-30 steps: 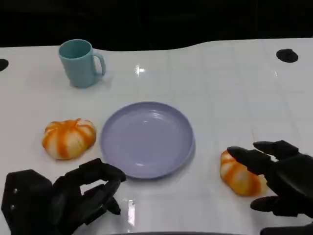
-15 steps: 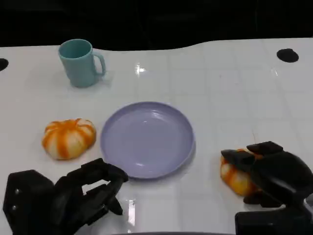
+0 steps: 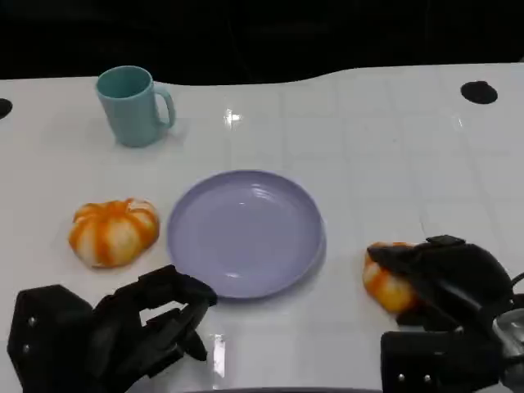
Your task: Grasp the bread from the table and place it into the plate.
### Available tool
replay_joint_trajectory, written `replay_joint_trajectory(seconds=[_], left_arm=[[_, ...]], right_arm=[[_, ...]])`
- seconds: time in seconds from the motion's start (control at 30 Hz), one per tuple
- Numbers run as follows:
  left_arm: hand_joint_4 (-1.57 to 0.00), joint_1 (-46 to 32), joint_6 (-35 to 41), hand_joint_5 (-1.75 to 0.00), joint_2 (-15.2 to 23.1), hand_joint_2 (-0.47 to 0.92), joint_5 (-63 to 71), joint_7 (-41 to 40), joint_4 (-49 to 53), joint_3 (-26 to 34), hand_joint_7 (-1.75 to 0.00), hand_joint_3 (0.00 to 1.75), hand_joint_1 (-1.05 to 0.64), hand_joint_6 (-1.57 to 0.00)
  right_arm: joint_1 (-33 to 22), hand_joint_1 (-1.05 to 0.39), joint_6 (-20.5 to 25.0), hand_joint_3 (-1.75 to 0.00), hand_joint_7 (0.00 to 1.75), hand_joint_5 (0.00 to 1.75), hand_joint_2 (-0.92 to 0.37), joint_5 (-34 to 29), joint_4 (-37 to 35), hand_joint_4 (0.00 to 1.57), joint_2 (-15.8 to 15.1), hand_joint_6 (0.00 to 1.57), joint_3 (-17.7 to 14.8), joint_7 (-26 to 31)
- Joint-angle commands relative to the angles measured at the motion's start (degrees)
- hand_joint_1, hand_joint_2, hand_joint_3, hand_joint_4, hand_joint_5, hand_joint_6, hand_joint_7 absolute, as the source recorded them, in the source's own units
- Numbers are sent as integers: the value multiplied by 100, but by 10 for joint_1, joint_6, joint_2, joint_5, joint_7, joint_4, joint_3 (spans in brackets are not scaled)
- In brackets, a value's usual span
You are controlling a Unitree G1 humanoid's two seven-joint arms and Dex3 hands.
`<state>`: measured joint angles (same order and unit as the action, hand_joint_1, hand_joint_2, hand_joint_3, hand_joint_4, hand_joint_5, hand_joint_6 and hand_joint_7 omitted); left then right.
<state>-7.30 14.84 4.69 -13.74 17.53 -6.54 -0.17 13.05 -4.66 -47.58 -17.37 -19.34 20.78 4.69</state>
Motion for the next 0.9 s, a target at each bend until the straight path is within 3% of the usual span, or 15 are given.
replay_joint_trajectory(seconds=[0.03, 0.07, 0.1, 0.13, 0.2, 0.27, 0.53, 0.63, 0.9], left_arm=[[-63, -2, -7, -174, 4, 92, 5, -5, -1, 2, -125, 40, -45, -67], [-63, -1, -9, -174, 3, 92, 5, -4, 0, 2, -125, 40, -45, -67], [-63, -1, -12, -174, 3, 92, 5, -2, 2, 2, -125, 40, -45, -67], [-63, 0, -15, -174, 3, 92, 6, -1, 4, 1, -124, 40, -45, -67], [-63, 0, -18, -174, 3, 92, 6, -1, 6, 1, -124, 41, -45, -67], [-63, 0, -18, -173, 1, 92, 4, -2, 6, 2, -123, 40, -45, -67], [-63, 4, -21, -172, -2, 92, 6, -2, 12, 2, -122, 41, -45, -68], [-63, 5, -18, -172, -4, 92, 4, -2, 13, 4, -122, 41, -45, -68], [-61, 1, -15, -173, -1, 92, 3, 1, 9, 6, -123, 43, -44, -66]], right_arm=[[14, -8, -56, -31, 45, 162, -80, 42, -34, 90, -7, 118, -19, 55], [18, -7, -67, -65, 74, 168, -64, 43, -41, 93, -11, 110, -17, 63], [23, -6, -77, -88, 100, 171, -53, 42, -49, 94, -13, 102, -17, 76], [29, -5, -87, -104, 133, 173, -43, 41, -59, 93, -15, 91, -18, 88], [39, -4, -103, -114, 156, 174, -35, 43, -75, 94, -13, 83, -20, 108], [49, -3, -116, -120, 162, 175, -30, 51, -90, 95, -10, 80, -24, 123], [92, 0, -157, -130, 155, 175, -26, 73, -143, 96, 9, 82, -28, 182], [103, 0, -168, -134, 167, 175, -26, 80, -144, 97, 21, 77, -29, 197], [121, -2, -199, -141, 169, 175, -23, 140, -118, 97, 50, 77, -34, 145]])
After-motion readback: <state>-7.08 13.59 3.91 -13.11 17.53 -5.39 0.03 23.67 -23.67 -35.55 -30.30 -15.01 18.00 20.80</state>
